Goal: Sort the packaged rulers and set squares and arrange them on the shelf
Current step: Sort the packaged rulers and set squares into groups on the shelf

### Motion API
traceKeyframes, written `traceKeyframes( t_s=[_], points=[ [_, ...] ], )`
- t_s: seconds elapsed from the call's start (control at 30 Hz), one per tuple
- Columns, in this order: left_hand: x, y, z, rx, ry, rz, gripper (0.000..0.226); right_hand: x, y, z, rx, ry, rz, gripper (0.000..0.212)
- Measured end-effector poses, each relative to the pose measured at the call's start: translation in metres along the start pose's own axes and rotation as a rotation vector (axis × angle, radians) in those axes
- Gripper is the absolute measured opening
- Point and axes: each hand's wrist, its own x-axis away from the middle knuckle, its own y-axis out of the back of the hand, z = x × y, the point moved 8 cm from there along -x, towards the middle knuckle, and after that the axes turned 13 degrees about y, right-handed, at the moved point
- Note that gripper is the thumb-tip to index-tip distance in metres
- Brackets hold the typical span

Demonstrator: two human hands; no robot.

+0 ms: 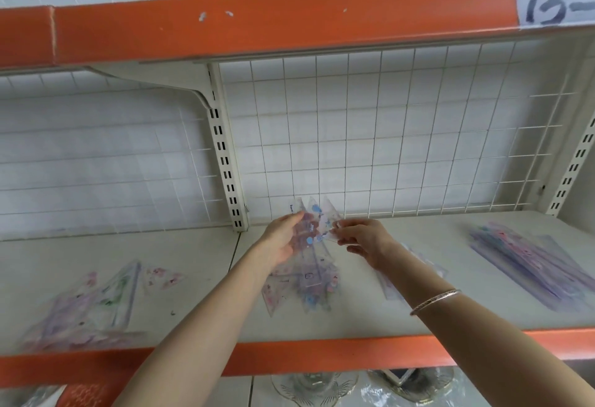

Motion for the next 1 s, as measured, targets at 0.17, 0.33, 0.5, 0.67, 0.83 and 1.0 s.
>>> traceKeyframes(
  t_s=[0.17, 0.33, 0.5, 0.67, 0.83, 1.0],
  points=[
    [0.002, 0.017, -0.007, 0.024, -0.056, -0.022, 0.019, -0.005, 0.004, -0.001, -0.084, -0.019, -0.058, 0.021],
    [0.002, 0.027, -0.009, 0.082, -0.099, -0.063, 0.012, -0.006, -0.005, -0.004, -0.196, -0.049, -0.012, 0.019],
    [0.002, 0.023, -0.010, -0.020, -0.107, -0.053, 0.015, -0.001, -0.024, -0.007, -0.211, -0.083, 0.097, 0.022],
    [0.003, 0.020, -0.011, -0.101, -0.115, -0.019, 0.015, 0.000, -0.028, -0.013, -0.192, -0.101, 0.116, 0.023],
    [0.005, 0.032, -0.015, -0.075, -0.128, -0.082, 0.017, -0.006, -0.018, -0.014, -0.118, -0.076, 0.016, 0.022],
    [0.005, 0.057, -0.023, -0.088, -0.164, -0.195, 0.017, -0.009, -0.007, -0.013, -0.020, -0.035, -0.020, 0.026]
  ],
)
